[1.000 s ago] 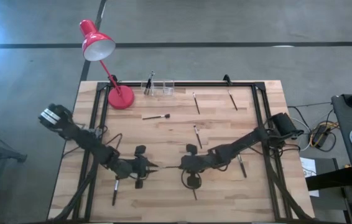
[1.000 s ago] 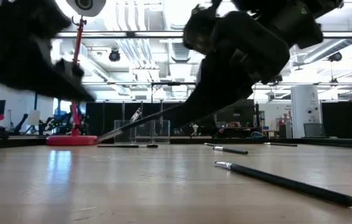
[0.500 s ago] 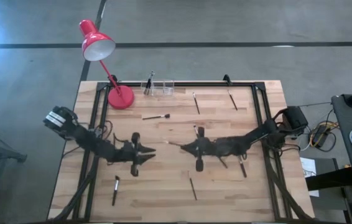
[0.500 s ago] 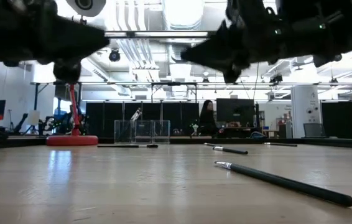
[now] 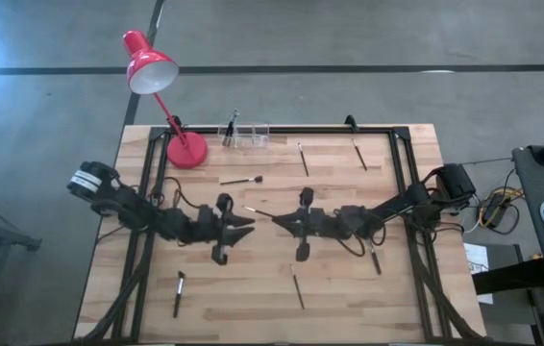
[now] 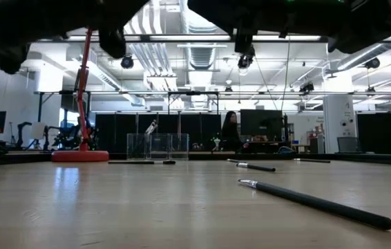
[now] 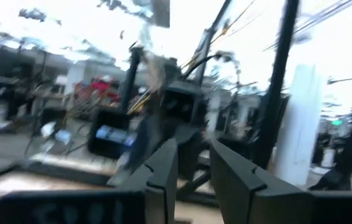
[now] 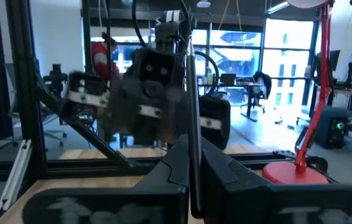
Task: Pick & Place Makeup Supplies
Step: Put the makeup brush into the transparent organizer
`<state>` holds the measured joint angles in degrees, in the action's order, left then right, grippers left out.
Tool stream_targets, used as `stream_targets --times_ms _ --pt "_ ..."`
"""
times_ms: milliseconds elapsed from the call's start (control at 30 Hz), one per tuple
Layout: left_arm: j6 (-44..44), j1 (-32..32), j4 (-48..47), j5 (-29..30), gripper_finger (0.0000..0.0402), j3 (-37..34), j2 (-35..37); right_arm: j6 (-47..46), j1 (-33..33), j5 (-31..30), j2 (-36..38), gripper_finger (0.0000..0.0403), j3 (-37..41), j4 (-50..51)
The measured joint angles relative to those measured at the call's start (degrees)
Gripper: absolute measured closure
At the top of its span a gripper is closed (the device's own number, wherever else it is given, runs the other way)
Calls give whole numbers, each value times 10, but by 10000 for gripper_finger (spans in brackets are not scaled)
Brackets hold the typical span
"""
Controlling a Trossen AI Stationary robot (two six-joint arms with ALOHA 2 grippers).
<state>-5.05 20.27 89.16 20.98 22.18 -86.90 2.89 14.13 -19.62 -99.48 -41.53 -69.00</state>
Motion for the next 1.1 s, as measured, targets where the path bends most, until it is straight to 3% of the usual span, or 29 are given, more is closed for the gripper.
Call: stream_targets --times_ms 633,867,1100 --pt "52 -8 -1 22 314 33 19 24 18 1 0 394 -7 -12" --pt "54 -12 -3 -21 314 44 16 31 19 6 0 394 -14 0" --pt "77 -14 -7 -27 314 57 13 31 19 16 0 394 -15 1"
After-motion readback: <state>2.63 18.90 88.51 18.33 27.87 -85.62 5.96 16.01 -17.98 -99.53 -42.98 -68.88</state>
